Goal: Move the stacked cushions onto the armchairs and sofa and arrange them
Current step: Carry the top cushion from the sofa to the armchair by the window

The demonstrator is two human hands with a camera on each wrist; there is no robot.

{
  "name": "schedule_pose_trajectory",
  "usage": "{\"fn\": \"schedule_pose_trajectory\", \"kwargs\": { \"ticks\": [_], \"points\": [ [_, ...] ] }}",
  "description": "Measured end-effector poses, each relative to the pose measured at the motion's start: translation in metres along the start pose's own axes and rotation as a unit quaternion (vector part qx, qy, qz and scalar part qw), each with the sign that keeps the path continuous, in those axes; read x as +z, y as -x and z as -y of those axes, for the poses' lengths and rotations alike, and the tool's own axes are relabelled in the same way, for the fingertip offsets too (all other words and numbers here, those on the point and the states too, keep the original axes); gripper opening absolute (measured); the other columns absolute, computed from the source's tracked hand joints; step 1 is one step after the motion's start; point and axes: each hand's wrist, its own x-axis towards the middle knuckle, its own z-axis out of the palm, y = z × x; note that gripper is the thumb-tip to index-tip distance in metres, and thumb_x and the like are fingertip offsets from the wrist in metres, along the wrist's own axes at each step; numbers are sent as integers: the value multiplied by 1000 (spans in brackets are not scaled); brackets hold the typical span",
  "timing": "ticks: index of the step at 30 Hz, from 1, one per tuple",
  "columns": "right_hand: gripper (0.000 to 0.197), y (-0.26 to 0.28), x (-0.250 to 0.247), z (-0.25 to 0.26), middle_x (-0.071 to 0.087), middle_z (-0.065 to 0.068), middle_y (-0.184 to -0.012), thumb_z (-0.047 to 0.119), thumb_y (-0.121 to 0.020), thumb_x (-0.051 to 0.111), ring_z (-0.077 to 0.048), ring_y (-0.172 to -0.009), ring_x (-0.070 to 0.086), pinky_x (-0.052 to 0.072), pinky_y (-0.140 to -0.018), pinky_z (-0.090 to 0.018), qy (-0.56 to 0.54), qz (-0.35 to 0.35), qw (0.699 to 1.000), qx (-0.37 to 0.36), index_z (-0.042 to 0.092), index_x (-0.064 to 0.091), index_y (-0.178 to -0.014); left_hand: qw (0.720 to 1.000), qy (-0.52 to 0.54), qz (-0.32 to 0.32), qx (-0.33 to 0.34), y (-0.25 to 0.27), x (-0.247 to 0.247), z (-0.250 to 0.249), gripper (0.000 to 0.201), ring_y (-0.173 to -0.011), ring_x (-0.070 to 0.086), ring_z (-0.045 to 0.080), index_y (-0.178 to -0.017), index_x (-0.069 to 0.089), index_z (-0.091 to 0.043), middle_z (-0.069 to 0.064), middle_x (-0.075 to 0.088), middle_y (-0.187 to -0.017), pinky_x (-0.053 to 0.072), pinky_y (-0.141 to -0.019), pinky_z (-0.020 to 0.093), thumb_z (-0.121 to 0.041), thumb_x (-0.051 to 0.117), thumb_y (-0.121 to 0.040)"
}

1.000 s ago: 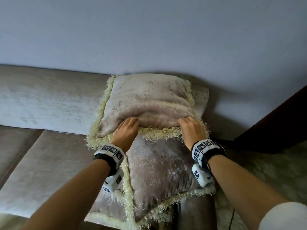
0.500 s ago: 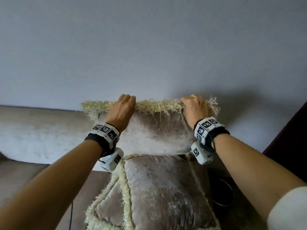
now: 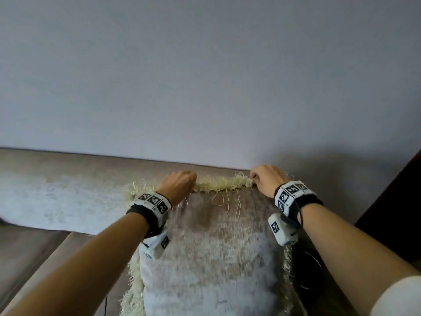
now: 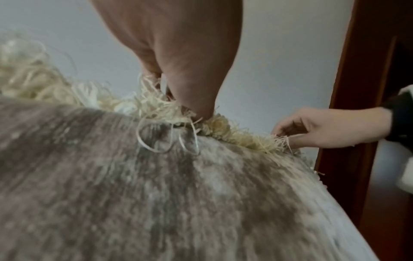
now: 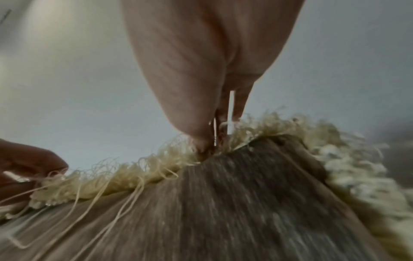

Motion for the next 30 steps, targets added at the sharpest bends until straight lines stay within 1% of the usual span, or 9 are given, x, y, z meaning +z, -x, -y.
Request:
{"fn": "schedule_pose_trajectory", "kwargs": {
  "ticks": [3, 6, 10, 16, 19, 21, 24, 28, 30],
  "points": [
    [11, -13, -3, 6, 68, -3, -97, 11, -94, 55, -23, -83, 63, 53, -76, -36, -15, -1, 1000, -12, 18, 64, -93, 1000, 19, -19, -1, -8, -7, 12, 24, -56, 53, 17, -87, 55, -9, 3, 61, -81, 38, -48, 26, -20, 38, -101],
    [16, -28, -11, 9, 64, 0, -98, 2, -92, 54, -23, -80, 62, 54, -74, -40, -39, -91, 995, -24, 17, 60, -93, 998, 26, -59, 4, -19, -27, 19, 20, -56, 53, 18, -87, 53, -11, 3, 60, -83, 38, -49, 27, -20, 40, -99],
    [18, -31, -16, 12, 58, 2, -95, -3, -89, 53, -16, -76, 57, 51, -70, -30, -79, -188, 976, -79, 12, 56, -97, 988, 97, -119, -5, -27, -44, 23, 5, -67, 53, 19, -91, 54, -16, -4, 56, -86, 43, -59, 29, -20, 52, -93],
    [22, -17, 11, 15, 66, -2, -84, 5, -98, 38, -17, -66, 59, 53, -64, -33, -14, 24, 998, -50, 19, 53, -89, 978, 207, -8, 10, -25, -13, 23, 16, -55, 56, 12, -85, 61, -19, -4, 63, -69, 45, -58, 27, -7, 52, -90],
    [22, -17, 15, 16, 59, 5, -74, 33, -100, 33, -14, -60, 52, 48, -62, -34, -10, 29, 998, -62, 20, 51, -100, 968, 249, 25, -7, -17, 0, 23, 14, -49, 54, 12, -97, 56, -16, -5, 59, -64, 48, -53, 30, -19, 42, -98],
    [52, -20, 14, 18, 58, 6, -83, 59, -96, 25, -15, -72, 54, 46, -77, -38, 17, 50, 996, -71, 21, 61, -97, 977, 207, 39, 2, -16, 1, 25, 29, -61, 55, 17, -99, 53, -15, -2, 59, -74, 47, -63, 34, -38, 35, -99],
    [93, -24, 10, 19, 62, 1, -110, 86, -80, 13, -20, -99, 57, 40, -98, -44, 50, 52, 995, -69, 17, 66, -115, 992, 100, 81, 12, -11, 2, 36, 55, -65, 50, 15, -85, 46, -18, -3, 54, -80, 44, -62, 32, -70, 27, -89],
    [83, -20, 24, 23, 61, 4, -91, 89, -77, 24, -18, -85, 56, 40, -100, -44, 65, 20, 996, -57, 19, 61, -101, 994, -4, 107, -24, 3, 7, 48, 71, -73, 48, 11, -91, 46, -23, -10, 49, -85, 44, -75, 33, -89, 33, -69],
    [69, -16, 35, 28, 58, 5, -85, 84, -81, 31, -16, -79, 53, 42, -96, -40, 44, -19, 998, -37, 22, 59, -92, 991, 5, 121, -58, 10, 11, 46, 71, -70, 47, 11, -86, 44, -22, -8, 48, -82, 45, -71, 30, -89, 35, -65]
  ]
}}
